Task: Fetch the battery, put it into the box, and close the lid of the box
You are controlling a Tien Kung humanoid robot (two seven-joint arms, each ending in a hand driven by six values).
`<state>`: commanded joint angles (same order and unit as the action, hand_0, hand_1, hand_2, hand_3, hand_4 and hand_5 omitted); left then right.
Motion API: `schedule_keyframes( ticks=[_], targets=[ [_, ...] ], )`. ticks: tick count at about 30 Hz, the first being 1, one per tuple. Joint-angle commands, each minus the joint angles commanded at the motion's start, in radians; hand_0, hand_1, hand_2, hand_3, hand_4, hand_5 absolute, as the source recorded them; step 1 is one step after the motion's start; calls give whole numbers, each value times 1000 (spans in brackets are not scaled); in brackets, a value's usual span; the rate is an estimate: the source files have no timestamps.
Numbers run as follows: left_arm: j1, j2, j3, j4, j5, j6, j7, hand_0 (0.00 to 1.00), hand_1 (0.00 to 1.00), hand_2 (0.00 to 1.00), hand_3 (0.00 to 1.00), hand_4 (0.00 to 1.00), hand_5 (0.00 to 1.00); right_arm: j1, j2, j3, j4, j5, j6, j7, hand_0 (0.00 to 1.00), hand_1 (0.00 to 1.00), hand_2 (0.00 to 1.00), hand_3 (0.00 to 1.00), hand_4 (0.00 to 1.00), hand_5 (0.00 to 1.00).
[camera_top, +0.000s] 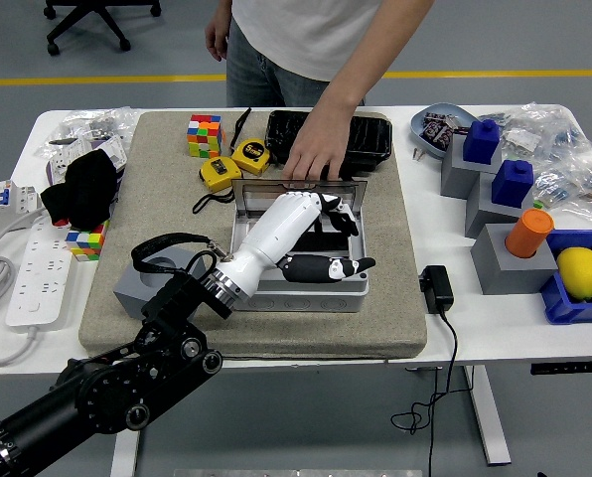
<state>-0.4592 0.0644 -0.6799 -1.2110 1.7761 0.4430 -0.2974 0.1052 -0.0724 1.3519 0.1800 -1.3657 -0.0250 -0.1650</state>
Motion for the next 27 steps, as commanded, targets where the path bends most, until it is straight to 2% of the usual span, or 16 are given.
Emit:
schedule_keyframes(
  ticks=[7,12,16,19,20,25,26,27],
  targets=[
    [20,40,-13,-136,7,6,-6,245,423,408,405,933,487,0,0,3,0,3,-1,0,780,706,717,748,998,998],
    [19,52,-55,-211,14,16,-9,246,424,404,405,938,489,1,1,4,0,5,-1,2,783,706,717,747,998,998],
    [8,55,-93,-229,30,15,-3,254,435,409,413,940,491,0,2,7,0,2,-1,1,781,706,717,747,998,998],
    [-1,59,-122,-217,45,11,5,254,435,409,413,940,491,0,3,10,0,-1,-1,1,781,706,717,747,998,998],
    [-3,60,-130,-213,49,8,8,363,516,523,496,943,494,0,3,10,0,-1,-2,1,782,705,717,747,998,998],
    [-18,67,-168,-187,64,-17,29,363,516,523,496,943,494,-1,4,13,0,-4,-1,0,782,705,717,747,998,998],
    [-22,69,-177,-182,70,-24,36,652,684,641,569,963,528,-1,4,12,0,-4,-1,0,781,706,717,747,998,997],
    [-24,70,-182,-179,74,-29,41,652,684,641,569,963,528,0,4,12,0,-3,-1,0,781,706,717,747,998,997]
  ],
)
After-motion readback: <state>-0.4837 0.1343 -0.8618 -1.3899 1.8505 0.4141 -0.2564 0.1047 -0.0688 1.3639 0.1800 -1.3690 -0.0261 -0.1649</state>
